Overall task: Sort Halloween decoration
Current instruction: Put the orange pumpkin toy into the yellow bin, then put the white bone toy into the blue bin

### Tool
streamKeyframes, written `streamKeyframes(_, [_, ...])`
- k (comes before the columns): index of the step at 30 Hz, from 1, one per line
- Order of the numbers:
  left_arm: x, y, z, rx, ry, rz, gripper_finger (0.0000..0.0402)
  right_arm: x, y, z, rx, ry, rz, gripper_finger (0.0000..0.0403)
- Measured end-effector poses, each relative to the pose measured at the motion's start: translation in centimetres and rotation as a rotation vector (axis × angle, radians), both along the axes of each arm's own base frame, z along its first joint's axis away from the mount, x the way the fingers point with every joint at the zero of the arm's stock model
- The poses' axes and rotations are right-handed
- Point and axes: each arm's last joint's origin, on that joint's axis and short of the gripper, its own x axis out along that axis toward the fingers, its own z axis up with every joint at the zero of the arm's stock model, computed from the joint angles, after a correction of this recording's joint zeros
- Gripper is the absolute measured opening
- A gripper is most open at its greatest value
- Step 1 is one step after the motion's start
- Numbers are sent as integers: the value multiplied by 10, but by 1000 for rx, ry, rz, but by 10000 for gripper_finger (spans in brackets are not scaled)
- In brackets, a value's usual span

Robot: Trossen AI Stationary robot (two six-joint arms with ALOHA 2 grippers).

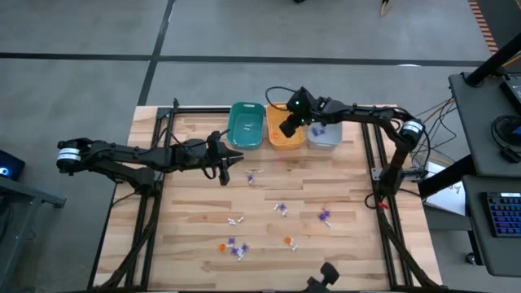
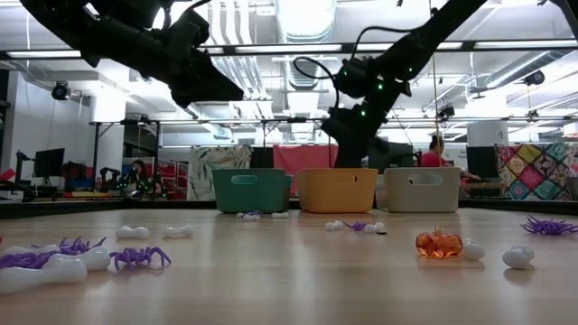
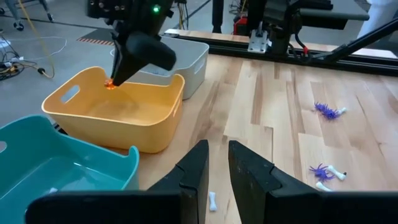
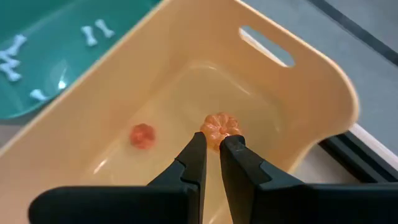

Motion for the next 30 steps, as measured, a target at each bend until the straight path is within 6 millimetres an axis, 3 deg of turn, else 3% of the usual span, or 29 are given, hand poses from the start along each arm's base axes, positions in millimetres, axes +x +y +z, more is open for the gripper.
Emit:
streamKeyframes(7, [0,0,0,0,0,0,44,-1,-3,0,-7,-6,-3,46])
streamKeyframes(15, [0,0,0,-27,-6,5,44,-1,-3,2,-7,-15,-10,117])
streamKeyframes(20, [0,-2,0,-74,-14,-27,52,0,-2,13,-13,-44,-9,144])
streamKeyframes(25, [1,-12,-1,-146,-16,-78,73,2,16,29,-27,-60,39,148])
streamKeyframes(30, [1,-30,-4,-165,20,-148,84,6,50,48,-37,-53,139,136])
